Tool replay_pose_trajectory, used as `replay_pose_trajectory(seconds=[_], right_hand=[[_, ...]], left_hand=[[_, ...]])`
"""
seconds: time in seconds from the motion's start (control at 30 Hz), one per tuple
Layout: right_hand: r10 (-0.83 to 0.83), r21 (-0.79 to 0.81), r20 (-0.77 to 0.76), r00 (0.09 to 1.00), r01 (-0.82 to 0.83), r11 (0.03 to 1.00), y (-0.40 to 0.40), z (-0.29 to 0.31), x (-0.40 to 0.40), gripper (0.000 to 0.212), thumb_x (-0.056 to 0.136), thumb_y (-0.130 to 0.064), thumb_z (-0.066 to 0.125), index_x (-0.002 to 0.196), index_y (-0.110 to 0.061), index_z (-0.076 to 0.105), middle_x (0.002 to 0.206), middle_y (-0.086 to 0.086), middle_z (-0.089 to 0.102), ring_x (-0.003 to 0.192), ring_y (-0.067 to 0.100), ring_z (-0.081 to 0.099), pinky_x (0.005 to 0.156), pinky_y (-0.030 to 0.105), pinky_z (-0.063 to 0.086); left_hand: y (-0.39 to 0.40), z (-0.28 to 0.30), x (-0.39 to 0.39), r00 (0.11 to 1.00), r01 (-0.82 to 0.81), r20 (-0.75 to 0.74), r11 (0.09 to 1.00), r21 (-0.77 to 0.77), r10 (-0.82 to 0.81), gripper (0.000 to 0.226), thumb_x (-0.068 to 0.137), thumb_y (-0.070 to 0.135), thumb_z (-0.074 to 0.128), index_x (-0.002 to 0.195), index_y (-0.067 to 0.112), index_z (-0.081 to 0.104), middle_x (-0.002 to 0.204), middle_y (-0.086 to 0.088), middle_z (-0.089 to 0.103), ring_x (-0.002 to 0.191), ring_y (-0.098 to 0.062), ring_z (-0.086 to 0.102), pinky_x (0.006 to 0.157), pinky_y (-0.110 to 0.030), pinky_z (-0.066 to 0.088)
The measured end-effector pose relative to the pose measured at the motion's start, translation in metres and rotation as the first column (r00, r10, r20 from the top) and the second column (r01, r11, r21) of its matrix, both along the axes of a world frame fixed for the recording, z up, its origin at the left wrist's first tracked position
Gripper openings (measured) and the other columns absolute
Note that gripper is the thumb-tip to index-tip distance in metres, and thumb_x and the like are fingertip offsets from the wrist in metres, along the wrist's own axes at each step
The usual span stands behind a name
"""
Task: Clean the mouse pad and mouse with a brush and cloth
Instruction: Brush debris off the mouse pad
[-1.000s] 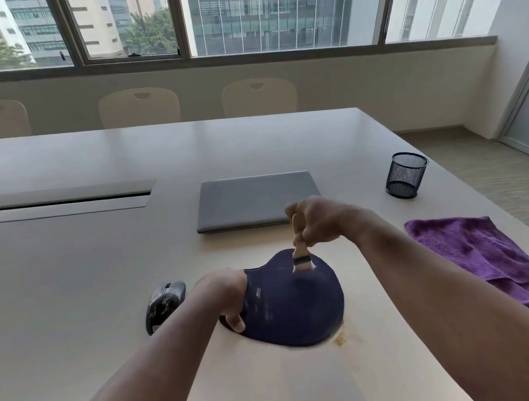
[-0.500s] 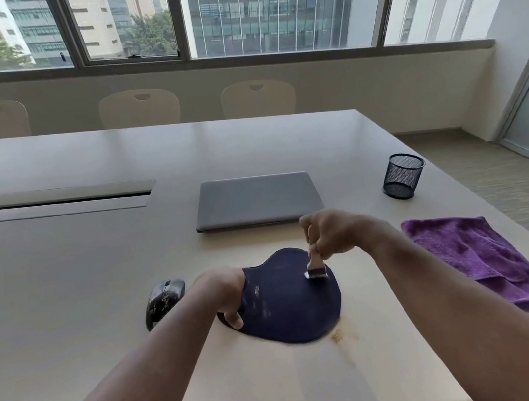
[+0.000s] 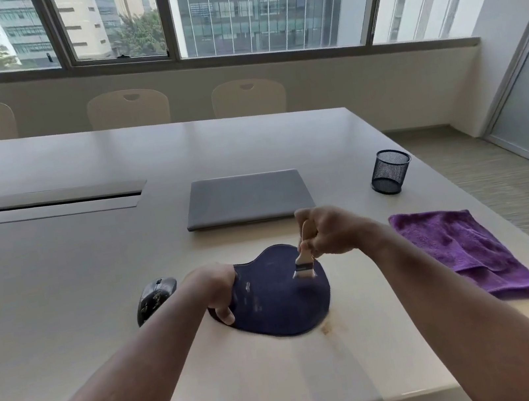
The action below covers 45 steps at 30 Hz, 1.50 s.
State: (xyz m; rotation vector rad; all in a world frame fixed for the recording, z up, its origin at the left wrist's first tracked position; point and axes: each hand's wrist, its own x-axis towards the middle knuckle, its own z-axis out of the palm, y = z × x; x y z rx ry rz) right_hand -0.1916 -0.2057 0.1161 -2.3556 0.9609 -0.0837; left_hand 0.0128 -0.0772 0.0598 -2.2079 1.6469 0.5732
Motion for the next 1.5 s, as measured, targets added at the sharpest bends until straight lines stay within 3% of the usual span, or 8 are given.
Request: replay_pose_trajectory(seconds=[0.2, 0.33, 0.57, 0.77, 0.97, 1.13, 1.3, 1.5], right_hand=[[0.055, 0.194, -0.094, 0.994, -0.036, 0.980, 0.012, -0.002, -0.008, 0.025, 0.082, 0.001, 0.069, 0.075, -0.016, 0.051, 0.086, 0.009, 0.076, 0.077, 0.025, 0.076, 0.074, 0.042, 0.063], [0.004, -0.038, -0.088, 0.996, -0.007, 0.999, 0.016, 0.007, -0.009, 0.015, 0.080, -0.004, 0.068, 0.076, -0.012, 0.055, 0.088, 0.009, 0.072, 0.083, 0.031, 0.071, 0.075, 0.047, 0.060], [0.034, 0.111, -0.101, 0.994, -0.022, 0.994, 0.033, 0.007, -0.013, 0.024, 0.078, -0.003, 0.069, 0.077, -0.018, 0.051, 0.084, 0.008, 0.073, 0.076, 0.023, 0.075, 0.071, 0.039, 0.063], [0.016, -0.081, -0.119, 0.993, -0.026, 0.996, 0.037, 0.009, -0.014, 0.021, 0.079, -0.005, 0.062, 0.074, -0.020, 0.048, 0.082, 0.004, 0.068, 0.075, 0.022, 0.071, 0.059, 0.033, 0.058], [0.032, 0.226, -0.004, 0.999, -0.030, 0.974, 0.047, 0.004, -0.007, 0.021, 0.082, 0.003, 0.065, 0.081, -0.012, 0.050, 0.095, 0.018, 0.072, 0.077, 0.027, 0.076, 0.075, 0.043, 0.063], [0.034, -0.091, -0.079, 0.996, -0.041, 0.995, 0.045, 0.008, -0.005, 0.017, 0.083, -0.005, 0.061, 0.079, -0.017, 0.049, 0.094, 0.011, 0.070, 0.085, 0.028, 0.071, 0.069, 0.038, 0.058], [0.054, 0.181, -0.038, 0.998, -0.047, 0.982, 0.048, 0.004, -0.003, 0.022, 0.083, 0.000, 0.068, 0.080, -0.015, 0.052, 0.094, 0.013, 0.074, 0.076, 0.023, 0.076, 0.073, 0.040, 0.063], [0.040, -0.045, -0.114, 0.993, -0.046, 0.998, 0.046, 0.005, 0.001, 0.020, 0.082, -0.004, 0.064, 0.076, -0.017, 0.050, 0.096, 0.010, 0.072, 0.083, 0.027, 0.072, 0.074, 0.042, 0.062]], left_hand=[[-0.001, -0.002, -0.001, 1.000, -0.004, 0.017, 1.000, -0.004, 0.004, 0.073, 0.063, 0.037, 0.089, 0.127, 0.021, 0.057, 0.121, 0.000, 0.064, 0.110, -0.025, 0.061, 0.090, -0.029, 0.049], [0.000, -0.001, -0.002, 0.999, 0.004, 0.049, 1.000, -0.005, -0.004, 0.076, 0.061, 0.040, 0.089, 0.127, 0.020, 0.057, 0.120, 0.001, 0.064, 0.108, -0.024, 0.062, 0.094, -0.033, 0.050], [0.001, -0.001, -0.001, 0.999, -0.005, 0.039, 1.000, -0.003, 0.005, 0.080, 0.062, 0.039, 0.089, 0.130, 0.020, 0.053, 0.123, 0.000, 0.063, 0.111, -0.025, 0.060, 0.095, -0.034, 0.050], [0.001, -0.001, 0.000, 0.999, -0.008, 0.032, 1.000, -0.007, 0.008, 0.079, 0.062, 0.039, 0.089, 0.130, 0.020, 0.054, 0.121, 0.000, 0.064, 0.109, -0.025, 0.061, 0.094, -0.034, 0.050], [0.001, 0.000, 0.000, 0.999, 0.001, 0.035, 1.000, -0.002, -0.001, 0.080, 0.061, 0.040, 0.089, 0.130, 0.020, 0.054, 0.120, -0.001, 0.064, 0.107, -0.026, 0.061, 0.093, -0.034, 0.051], [0.002, 0.000, -0.001, 1.000, 0.004, 0.026, 1.000, -0.010, -0.004, 0.075, 0.063, 0.039, 0.089, 0.127, 0.019, 0.055, 0.119, -0.001, 0.064, 0.107, -0.025, 0.061, 0.088, -0.031, 0.050], [0.004, 0.002, -0.003, 1.000, -0.003, 0.018, 1.000, -0.016, 0.003, 0.073, 0.066, 0.037, 0.087, 0.128, 0.019, 0.055, 0.121, 0.000, 0.063, 0.110, -0.025, 0.060, 0.080, -0.025, 0.043], [0.004, 0.003, -0.004, 1.000, -0.010, -0.002, 1.000, -0.017, 0.010, 0.071, 0.066, 0.035, 0.088, 0.127, 0.018, 0.056, 0.122, -0.001, 0.064, 0.110, -0.025, 0.060, 0.079, -0.023, 0.041]])
